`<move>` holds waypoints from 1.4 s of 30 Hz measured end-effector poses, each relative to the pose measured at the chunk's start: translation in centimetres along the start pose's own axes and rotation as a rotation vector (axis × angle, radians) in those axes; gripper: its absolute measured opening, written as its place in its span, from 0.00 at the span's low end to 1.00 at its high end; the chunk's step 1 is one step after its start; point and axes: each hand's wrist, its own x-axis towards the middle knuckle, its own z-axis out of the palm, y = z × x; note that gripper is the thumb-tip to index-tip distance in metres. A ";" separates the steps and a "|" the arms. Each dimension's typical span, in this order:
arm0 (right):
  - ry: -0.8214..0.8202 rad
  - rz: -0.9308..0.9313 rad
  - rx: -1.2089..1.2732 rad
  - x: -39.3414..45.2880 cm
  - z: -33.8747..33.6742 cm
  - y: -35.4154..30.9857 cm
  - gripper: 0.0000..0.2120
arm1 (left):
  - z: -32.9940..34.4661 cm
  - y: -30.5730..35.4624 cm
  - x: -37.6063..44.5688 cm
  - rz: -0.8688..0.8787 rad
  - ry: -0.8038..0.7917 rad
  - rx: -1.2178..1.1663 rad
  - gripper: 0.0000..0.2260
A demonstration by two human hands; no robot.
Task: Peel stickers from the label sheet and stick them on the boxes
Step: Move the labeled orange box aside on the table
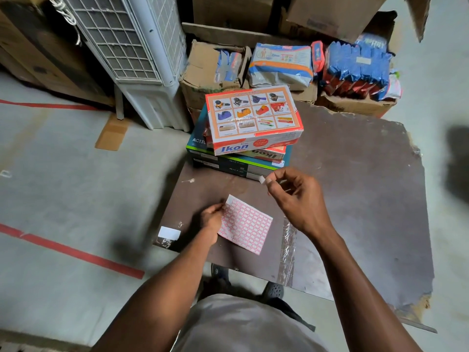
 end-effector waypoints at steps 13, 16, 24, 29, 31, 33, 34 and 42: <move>0.021 0.050 -0.003 -0.1 0.1 1.7 0.04 | 2.2 8.0 -3.1 0.353 0.209 0.203 0.20; 0.042 0.057 0.014 -0.2 -0.1 1.6 0.04 | 3.7 13.2 -6.5 0.259 0.144 -0.207 0.27; 0.077 0.051 0.033 -0.6 -1.1 1.2 0.04 | 4.5 19.6 -6.9 0.071 -0.067 -0.372 0.38; 0.081 0.057 0.033 -0.9 -1.6 1.2 0.05 | 4.6 19.9 -5.9 0.058 -0.093 -0.381 0.26; 0.087 0.060 0.034 -1.1 -1.9 1.0 0.05 | 4.7 19.8 -6.3 0.093 -0.077 -0.431 0.23; 0.105 0.056 0.050 -1.3 -2.4 0.7 0.04 | 4.8 19.9 -7.6 0.155 -0.052 -0.473 0.18; 0.116 0.047 0.058 -1.3 -2.7 0.5 0.04 | 4.8 20.0 -8.5 0.196 -0.035 -0.486 0.18; 0.198 -0.113 0.179 -1.5 -5.2 -3.3 0.04 | 3.3 21.1 -16.2 0.774 0.086 -0.166 0.27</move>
